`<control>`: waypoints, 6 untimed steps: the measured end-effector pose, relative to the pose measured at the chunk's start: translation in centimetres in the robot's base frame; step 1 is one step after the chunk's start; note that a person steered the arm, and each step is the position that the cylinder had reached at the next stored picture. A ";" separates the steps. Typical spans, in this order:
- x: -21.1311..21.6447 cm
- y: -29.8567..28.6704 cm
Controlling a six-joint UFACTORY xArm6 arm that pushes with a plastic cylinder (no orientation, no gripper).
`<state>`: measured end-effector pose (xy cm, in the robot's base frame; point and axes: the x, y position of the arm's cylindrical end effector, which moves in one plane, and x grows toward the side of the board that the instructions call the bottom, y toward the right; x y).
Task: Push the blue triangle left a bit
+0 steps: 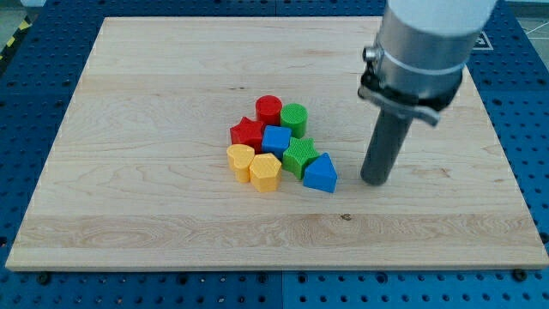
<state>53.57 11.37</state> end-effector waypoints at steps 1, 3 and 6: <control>2.5 -2.1; 2.2 -1.9; 0.1 -2.8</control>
<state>53.72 8.62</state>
